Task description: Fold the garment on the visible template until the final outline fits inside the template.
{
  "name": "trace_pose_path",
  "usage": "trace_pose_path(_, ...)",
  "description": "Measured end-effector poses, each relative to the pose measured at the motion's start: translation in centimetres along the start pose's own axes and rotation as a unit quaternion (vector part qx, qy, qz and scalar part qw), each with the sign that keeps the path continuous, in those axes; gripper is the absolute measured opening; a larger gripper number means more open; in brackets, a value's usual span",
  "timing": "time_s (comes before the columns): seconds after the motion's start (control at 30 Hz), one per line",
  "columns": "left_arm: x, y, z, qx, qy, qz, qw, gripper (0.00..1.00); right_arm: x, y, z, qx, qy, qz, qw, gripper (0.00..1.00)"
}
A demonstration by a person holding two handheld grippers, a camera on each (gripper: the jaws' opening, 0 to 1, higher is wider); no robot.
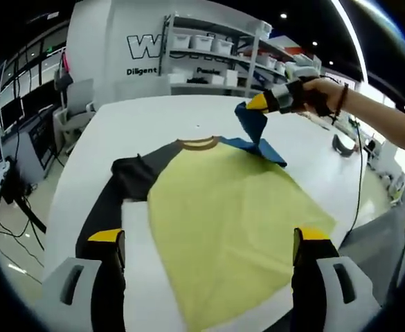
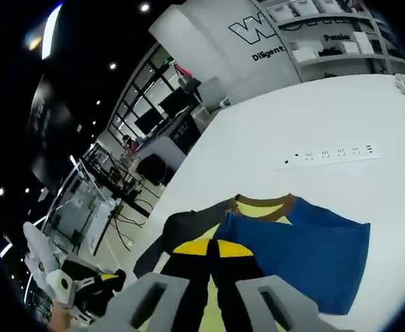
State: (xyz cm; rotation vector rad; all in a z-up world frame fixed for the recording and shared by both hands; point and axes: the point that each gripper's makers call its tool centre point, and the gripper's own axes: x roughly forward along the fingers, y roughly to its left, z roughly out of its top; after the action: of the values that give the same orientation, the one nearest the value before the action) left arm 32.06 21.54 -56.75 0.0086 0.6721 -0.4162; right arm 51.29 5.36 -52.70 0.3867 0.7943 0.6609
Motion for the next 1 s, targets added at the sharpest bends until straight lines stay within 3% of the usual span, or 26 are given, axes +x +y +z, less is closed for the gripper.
trace_pose_path(0.23, -0.4, 0.2, 0.0, 0.003, -0.008, -0.002, 1.0000, 0.99, 2.4, 2.3, -0.6, -0.016, 0.012, 0.001, 0.9998, 0.00)
trace_pose_path(0.7, -1.7, 1.2, -0.1, 0.002, -0.014, 0.007, 0.9999, 0.99, 6.8, 3.9, -4.1, -0.039, 0.053, -0.020, 0.9976, 0.00)
trace_pose_path(1.0, -1.8, 1.3, -0.5, 0.004, -0.014, 0.005, 0.9999, 0.99, 8.4, 5.7, -5.0, -0.044, 0.060, -0.008, 0.9972, 0.00)
